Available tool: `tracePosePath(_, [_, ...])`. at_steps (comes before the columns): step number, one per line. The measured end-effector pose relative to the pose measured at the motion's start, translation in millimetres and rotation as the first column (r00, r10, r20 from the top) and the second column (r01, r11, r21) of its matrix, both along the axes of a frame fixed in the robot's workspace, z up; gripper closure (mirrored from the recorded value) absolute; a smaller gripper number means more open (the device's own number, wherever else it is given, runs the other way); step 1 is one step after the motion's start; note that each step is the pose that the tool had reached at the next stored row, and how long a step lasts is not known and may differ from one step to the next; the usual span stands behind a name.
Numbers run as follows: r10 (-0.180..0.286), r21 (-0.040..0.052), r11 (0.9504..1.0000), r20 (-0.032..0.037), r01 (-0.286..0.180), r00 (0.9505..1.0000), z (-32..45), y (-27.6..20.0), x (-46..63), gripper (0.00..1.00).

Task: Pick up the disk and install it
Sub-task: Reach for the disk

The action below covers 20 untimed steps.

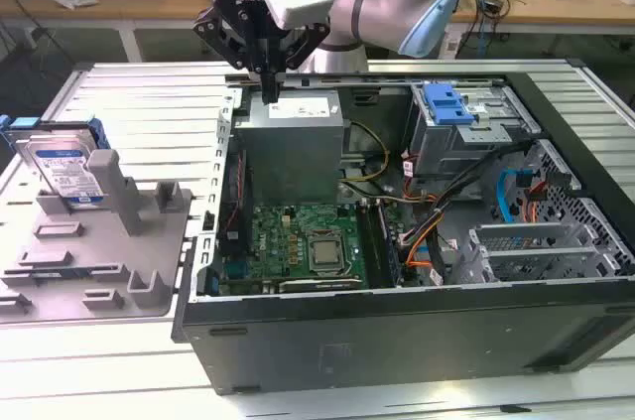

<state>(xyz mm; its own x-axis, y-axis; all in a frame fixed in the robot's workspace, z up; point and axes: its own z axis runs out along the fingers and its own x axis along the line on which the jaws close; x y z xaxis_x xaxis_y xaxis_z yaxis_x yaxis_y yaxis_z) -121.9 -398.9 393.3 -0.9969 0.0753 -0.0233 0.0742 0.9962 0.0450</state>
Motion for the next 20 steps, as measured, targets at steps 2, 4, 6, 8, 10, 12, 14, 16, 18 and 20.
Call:
tracePosePath(2, [0.000, 0.0000, 1.0000, 0.0000, 0.000, 1.0000, 0.0, 0.0, 0.0, 0.89])
tracePosePath(4, [0.000, 0.0000, 1.0000, -0.0001, 0.000, 1.0000, 0.0, 0.0, 0.0, 0.89])
tracePosePath(6, [0.000, 0.0000, 1.0000, 0.0000, 0.000, 1.0000, 0.0, 0.0, 0.0, 0.89])
tracePosePath(8, [0.000, 0.0000, 1.0000, 0.0000, 0.000, 1.0000, 0.0, 0.0, 0.0, 0.89])
tracePosePath(10, [0.000, 0.0001, 1.0000, 0.0000, 0.000, 1.0000, 0.0, 0.0, 0.0, 0.89])
tracePosePath(12, [0.000, 0.0001, 1.0000, 0.0000, 0.000, 1.0000, 0.0, 0.0, 0.0, 0.89])
tracePosePath(14, [0.000, 0.0001, 1.0000, 0.0000, 0.000, 1.0000, 0.0, 0.0, 0.0, 0.89])
tracePosePath(16, [-0.006, 0.0000, 1.0000, 0.0000, 0.006, 1.0000, -0.7, 1.9, -12.9, 0.89])
tracePosePath(18, [-0.011, 0.0000, 0.9999, 0.0000, 0.011, 0.9999, -1.5, 4.3, -23.4, 0.89])
tracePosePath(20, [-0.012, 0.0000, 0.9999, -0.0001, 0.012, 0.9999, -1.9, 5.6, -29.5, 0.89])
